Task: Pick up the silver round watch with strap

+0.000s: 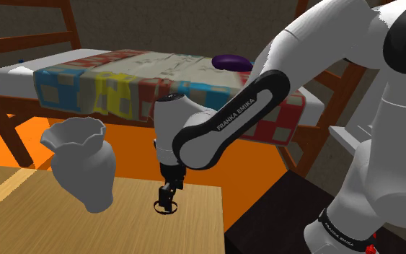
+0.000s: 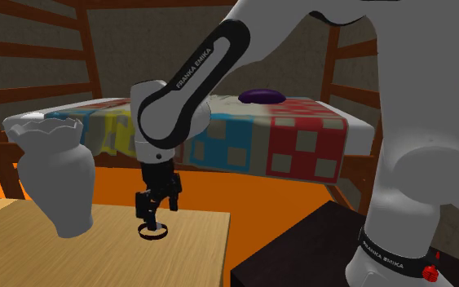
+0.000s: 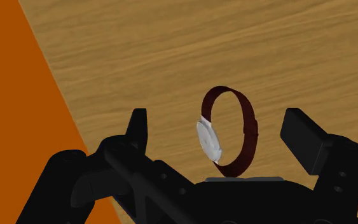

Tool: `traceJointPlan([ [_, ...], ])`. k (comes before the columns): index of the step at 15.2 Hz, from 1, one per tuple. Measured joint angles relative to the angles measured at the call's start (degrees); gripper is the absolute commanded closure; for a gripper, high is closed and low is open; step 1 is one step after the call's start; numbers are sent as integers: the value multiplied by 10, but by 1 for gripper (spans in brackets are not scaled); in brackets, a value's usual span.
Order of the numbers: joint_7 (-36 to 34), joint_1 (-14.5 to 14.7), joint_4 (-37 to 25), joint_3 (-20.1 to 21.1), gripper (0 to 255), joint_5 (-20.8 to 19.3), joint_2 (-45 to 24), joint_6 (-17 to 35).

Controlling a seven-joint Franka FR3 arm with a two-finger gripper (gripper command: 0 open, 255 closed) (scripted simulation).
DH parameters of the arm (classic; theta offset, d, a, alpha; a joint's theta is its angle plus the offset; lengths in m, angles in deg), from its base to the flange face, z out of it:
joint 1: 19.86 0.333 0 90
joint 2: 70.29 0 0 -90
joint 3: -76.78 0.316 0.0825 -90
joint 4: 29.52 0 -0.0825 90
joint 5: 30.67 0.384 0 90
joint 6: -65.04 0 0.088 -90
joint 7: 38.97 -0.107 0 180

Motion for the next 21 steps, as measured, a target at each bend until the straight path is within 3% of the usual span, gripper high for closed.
traceJointPlan([
  [1,0,0,2,-1,0,-1,-4,6],
  [2,0,0,3,-1,255,-2,-6,9],
  [12,-1,1,4,-1,255,-3,-8,12],
  [21,7,-5,-9,4,255,14,37,-45],
])
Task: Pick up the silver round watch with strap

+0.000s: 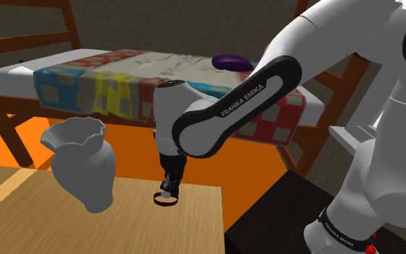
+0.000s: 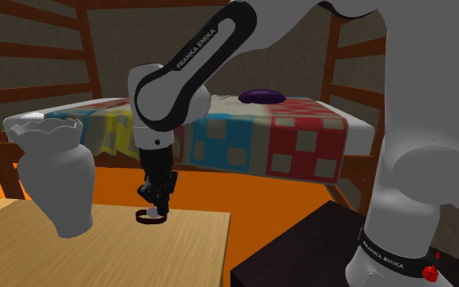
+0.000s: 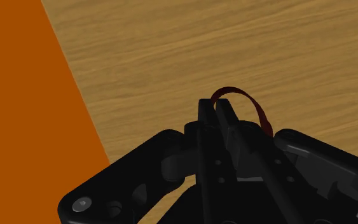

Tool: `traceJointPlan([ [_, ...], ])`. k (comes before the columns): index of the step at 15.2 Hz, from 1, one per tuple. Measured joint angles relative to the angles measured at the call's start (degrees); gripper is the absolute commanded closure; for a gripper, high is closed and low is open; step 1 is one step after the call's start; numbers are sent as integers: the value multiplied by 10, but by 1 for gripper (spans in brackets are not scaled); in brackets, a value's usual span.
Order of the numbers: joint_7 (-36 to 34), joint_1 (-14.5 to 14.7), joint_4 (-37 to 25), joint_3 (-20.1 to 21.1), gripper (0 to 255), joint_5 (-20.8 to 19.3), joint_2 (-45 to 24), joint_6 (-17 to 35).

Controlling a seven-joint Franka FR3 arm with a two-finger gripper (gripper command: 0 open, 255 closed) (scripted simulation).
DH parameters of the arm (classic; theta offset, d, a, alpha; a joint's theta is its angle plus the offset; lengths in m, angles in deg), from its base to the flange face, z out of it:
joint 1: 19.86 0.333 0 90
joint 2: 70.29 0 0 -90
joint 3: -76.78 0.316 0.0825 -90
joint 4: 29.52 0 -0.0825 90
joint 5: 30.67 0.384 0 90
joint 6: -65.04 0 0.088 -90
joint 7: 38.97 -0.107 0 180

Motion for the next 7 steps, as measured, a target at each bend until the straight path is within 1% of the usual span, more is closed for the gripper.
traceJointPlan([
  [7,5,-3,-15,2,255,12,34,-47],
])
